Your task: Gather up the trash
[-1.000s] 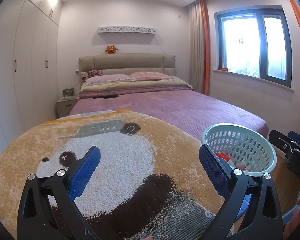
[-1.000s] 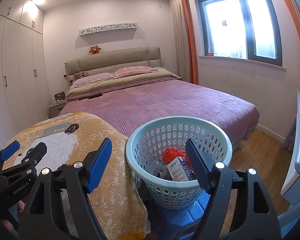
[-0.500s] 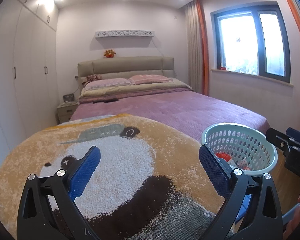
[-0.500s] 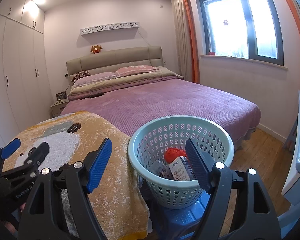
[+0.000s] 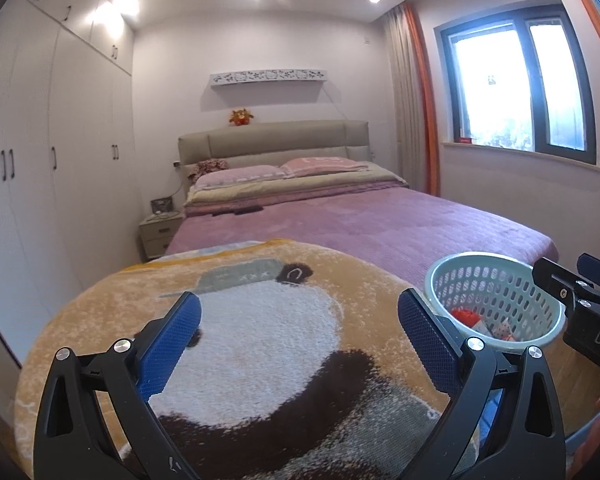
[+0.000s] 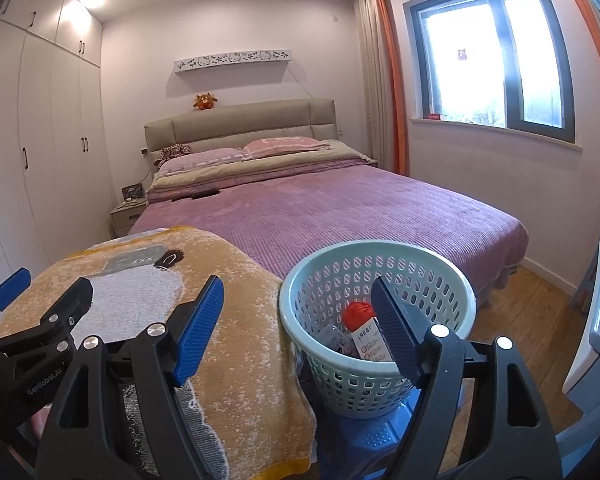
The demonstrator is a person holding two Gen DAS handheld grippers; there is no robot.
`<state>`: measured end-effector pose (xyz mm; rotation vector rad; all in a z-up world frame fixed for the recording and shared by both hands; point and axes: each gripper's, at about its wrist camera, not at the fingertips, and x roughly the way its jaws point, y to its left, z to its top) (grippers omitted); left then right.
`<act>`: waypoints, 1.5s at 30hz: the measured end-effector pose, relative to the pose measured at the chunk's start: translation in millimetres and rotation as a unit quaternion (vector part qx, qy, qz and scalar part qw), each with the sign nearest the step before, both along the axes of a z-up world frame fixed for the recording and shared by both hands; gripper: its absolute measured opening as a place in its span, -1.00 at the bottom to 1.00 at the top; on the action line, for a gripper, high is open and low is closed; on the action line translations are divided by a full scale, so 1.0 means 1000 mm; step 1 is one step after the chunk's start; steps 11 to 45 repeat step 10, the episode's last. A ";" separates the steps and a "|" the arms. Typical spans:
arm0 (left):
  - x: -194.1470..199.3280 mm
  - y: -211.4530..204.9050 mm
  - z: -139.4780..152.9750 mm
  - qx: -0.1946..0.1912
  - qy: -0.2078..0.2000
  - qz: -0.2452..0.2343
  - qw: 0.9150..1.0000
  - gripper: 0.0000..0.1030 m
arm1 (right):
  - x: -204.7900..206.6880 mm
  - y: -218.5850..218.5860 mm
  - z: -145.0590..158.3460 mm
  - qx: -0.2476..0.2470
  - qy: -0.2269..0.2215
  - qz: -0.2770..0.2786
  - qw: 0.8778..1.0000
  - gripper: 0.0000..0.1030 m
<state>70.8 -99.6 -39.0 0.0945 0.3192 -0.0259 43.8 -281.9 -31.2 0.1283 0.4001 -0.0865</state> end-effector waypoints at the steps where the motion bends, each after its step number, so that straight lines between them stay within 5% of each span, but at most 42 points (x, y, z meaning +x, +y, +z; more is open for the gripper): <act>1: -0.001 0.003 0.000 0.000 0.003 0.002 1.000 0.86 | 0.000 0.002 0.000 -0.001 0.000 0.001 1.000 0.40; 45: -0.010 0.021 0.008 -0.017 0.008 0.017 1.000 0.86 | 0.000 0.020 0.009 -0.009 -0.003 0.012 1.000 0.40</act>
